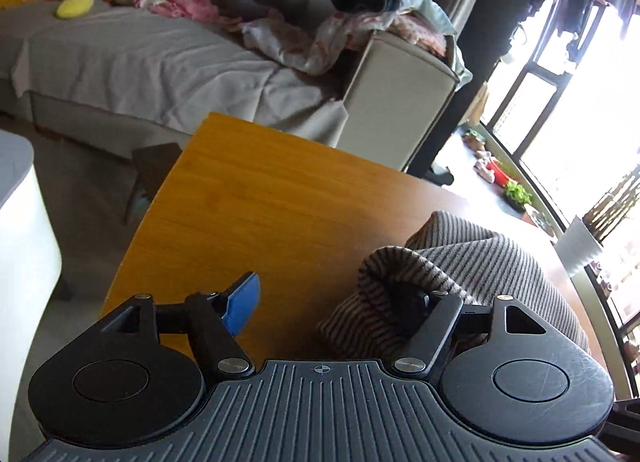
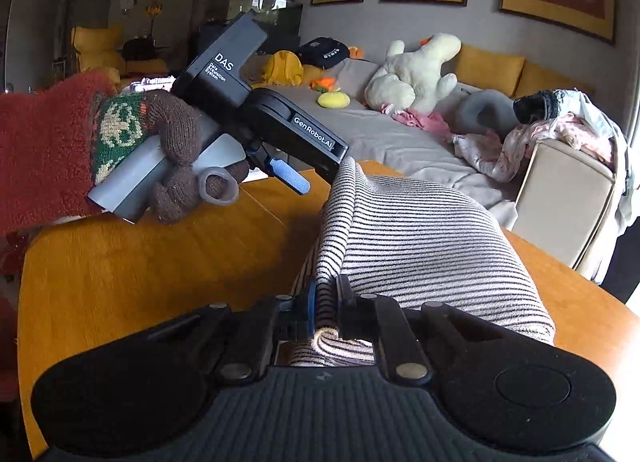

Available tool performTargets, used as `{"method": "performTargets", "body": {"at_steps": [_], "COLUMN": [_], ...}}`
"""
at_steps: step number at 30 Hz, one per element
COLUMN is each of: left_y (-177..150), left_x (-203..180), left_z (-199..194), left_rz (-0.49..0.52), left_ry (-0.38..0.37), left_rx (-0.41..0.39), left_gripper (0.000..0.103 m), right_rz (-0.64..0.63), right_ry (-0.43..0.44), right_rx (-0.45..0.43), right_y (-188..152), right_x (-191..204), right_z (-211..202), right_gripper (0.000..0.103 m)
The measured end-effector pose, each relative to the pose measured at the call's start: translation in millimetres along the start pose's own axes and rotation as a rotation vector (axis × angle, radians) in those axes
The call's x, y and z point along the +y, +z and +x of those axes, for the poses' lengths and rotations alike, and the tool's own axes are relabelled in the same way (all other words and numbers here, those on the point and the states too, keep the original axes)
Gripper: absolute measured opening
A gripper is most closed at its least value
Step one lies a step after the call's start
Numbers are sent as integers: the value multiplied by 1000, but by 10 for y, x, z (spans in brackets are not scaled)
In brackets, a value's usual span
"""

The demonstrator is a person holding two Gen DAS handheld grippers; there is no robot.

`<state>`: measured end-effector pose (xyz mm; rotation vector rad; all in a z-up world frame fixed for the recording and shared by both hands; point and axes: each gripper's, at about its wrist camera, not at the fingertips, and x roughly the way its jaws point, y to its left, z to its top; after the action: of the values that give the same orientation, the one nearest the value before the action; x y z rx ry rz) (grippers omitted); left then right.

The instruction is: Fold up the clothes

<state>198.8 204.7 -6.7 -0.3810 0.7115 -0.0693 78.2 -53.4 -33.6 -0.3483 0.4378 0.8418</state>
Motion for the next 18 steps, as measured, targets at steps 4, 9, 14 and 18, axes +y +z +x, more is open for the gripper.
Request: {"method": "performTargets", "body": {"at_steps": [4, 9, 14, 18], "left_y": [21, -21, -137, -366], "left_x": [74, 18, -328, -525], "left_z": [-193, -631, -659, -342], "left_rz": [-28, -105, -102, -35], "left_ry": [12, -59, -181, -128], "left_rx": [1, -17, 47, 116], "left_gripper": [79, 77, 80, 71], "right_rz": [-40, -40, -76, 10], "right_ry": [2, -13, -21, 23], "right_rx": [15, 16, 20, 2], "right_y": [36, 24, 35, 96], "right_x": [98, 163, 253, 7], "right_z": [20, 54, 54, -135], "right_gripper": [15, 18, 36, 35]}}
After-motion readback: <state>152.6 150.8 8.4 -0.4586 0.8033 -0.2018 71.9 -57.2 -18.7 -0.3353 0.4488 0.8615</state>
